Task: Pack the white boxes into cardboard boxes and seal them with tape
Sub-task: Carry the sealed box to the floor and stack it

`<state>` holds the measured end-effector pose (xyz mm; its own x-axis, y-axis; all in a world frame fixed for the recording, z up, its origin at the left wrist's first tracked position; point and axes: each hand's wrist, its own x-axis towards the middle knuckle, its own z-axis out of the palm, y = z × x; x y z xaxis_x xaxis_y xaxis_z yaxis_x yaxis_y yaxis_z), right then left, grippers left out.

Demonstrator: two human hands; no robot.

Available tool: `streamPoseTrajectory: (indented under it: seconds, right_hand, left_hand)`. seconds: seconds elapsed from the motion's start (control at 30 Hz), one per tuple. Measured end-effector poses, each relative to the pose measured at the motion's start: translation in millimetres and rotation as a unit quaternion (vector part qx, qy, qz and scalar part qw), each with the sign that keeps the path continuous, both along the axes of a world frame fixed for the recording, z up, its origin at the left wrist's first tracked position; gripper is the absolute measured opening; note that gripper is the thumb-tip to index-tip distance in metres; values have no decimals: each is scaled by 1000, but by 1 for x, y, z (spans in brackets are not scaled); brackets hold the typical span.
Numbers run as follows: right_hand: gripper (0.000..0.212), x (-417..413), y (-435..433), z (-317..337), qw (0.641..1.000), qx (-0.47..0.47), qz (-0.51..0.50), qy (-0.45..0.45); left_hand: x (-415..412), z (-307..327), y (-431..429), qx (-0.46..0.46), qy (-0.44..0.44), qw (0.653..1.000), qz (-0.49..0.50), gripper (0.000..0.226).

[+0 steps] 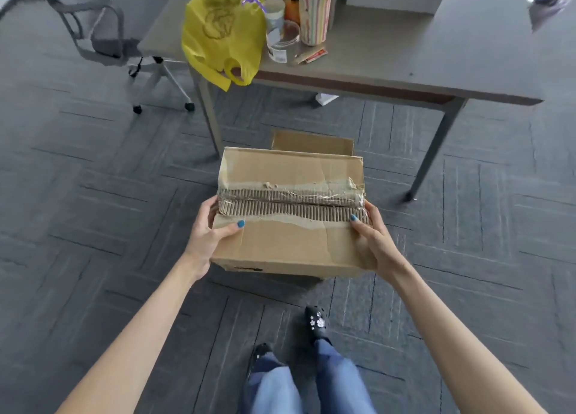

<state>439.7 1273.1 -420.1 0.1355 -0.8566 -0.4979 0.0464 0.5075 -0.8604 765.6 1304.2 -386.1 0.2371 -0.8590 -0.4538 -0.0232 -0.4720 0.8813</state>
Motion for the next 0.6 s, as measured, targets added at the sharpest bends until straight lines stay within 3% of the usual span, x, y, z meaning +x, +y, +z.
streamPoseTrajectory:
  seconds: [0.13, 0.33, 0.6]
  right_hand:
    - [49, 5, 6, -23, 999, -10, -27, 24]
    - [50, 15, 16, -79, 996, -19, -77, 37]
    - [49, 12, 17, -180, 993, -31, -100, 50]
  left_hand:
    - [11, -32, -10, 4, 17, 999, -47, 92]
    - [20, -83, -34, -22, 28, 994, -104, 73]
    - [18, -183, -42, -33, 38, 992, -117, 72]
